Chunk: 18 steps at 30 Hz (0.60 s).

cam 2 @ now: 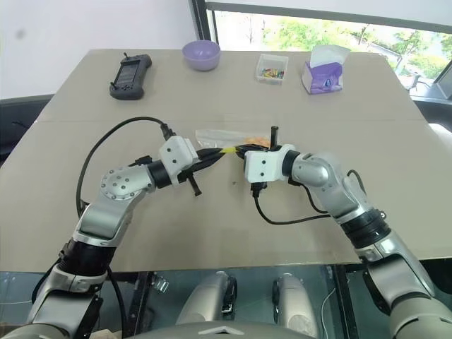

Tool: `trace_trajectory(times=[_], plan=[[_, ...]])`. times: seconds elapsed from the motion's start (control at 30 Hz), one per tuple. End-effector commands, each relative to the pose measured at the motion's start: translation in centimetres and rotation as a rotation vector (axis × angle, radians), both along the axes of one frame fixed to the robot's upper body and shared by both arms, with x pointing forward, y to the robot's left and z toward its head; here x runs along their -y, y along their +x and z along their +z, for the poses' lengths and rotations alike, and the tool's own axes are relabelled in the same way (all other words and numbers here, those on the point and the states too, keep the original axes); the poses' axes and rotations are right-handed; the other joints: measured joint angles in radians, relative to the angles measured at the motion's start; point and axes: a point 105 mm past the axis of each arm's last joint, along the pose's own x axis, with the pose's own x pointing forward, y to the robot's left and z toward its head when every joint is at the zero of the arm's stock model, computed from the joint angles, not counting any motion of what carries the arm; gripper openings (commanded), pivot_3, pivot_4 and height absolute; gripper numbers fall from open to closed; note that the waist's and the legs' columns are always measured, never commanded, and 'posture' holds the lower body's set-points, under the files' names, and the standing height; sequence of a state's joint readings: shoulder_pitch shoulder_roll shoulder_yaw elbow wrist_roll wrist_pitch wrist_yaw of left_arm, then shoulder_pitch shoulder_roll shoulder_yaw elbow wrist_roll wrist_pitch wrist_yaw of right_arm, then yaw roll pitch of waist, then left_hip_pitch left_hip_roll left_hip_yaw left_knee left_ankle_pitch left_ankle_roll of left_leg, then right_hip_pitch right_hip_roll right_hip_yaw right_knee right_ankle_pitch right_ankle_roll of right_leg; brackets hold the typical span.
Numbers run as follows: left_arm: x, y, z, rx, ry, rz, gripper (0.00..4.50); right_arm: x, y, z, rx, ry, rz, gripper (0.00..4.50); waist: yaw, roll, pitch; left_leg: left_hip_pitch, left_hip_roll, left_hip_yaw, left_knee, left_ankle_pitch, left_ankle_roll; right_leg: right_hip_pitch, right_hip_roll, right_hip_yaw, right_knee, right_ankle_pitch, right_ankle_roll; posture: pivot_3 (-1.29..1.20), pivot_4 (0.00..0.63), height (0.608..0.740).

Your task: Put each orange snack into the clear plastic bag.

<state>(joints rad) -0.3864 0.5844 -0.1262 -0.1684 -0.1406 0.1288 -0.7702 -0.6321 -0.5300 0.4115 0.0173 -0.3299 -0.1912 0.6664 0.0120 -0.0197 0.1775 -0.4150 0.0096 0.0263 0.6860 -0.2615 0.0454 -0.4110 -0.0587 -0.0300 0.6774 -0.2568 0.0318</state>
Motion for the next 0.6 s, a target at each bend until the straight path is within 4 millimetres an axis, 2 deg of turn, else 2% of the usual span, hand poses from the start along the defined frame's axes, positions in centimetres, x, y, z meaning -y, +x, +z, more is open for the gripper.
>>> trace_trajectory(times=[0.03, 0.23, 0.6], plan=[[-1.2, -0.4, 2.4, 0.09, -0.012, 0.02, 0.0, 4.2, 2.0, 0.5, -0.013, 0.011, -0.178, 0.06, 0.0, 0.0, 0.0, 0.0, 0.0, 0.0, 0.0, 0.0, 0.0, 0.0, 0.0, 0.0, 0.0, 0.0, 0.0, 0.0, 0.15, 0.74], [-1.7, -0.3, 2.6, 0.084, -0.012, 0.027, 0.0, 5.4, 1.9, -0.1, -0.036, 0.0, -0.217, 0.06, 0.0, 0.0, 0.0, 0.0, 0.0, 0.0, 0.0, -0.001, 0.002, 0.0, 0.0, 0.0, 0.0, 0.0, 0.0, 0.0, 0.15, 0.74], [-2.4, -0.4, 1.9, 0.057, 0.0, 0.042, 0.0, 8.8, 1.9, -1.8, -0.065, -0.038, -0.322, 0.06, 0.0, 0.0, 0.0, 0.0, 0.0, 0.0, 0.0, -0.001, 0.002, 0.0, 0.0, 0.0, 0.0, 0.0, 0.0, 0.0, 0.15, 0.74]])
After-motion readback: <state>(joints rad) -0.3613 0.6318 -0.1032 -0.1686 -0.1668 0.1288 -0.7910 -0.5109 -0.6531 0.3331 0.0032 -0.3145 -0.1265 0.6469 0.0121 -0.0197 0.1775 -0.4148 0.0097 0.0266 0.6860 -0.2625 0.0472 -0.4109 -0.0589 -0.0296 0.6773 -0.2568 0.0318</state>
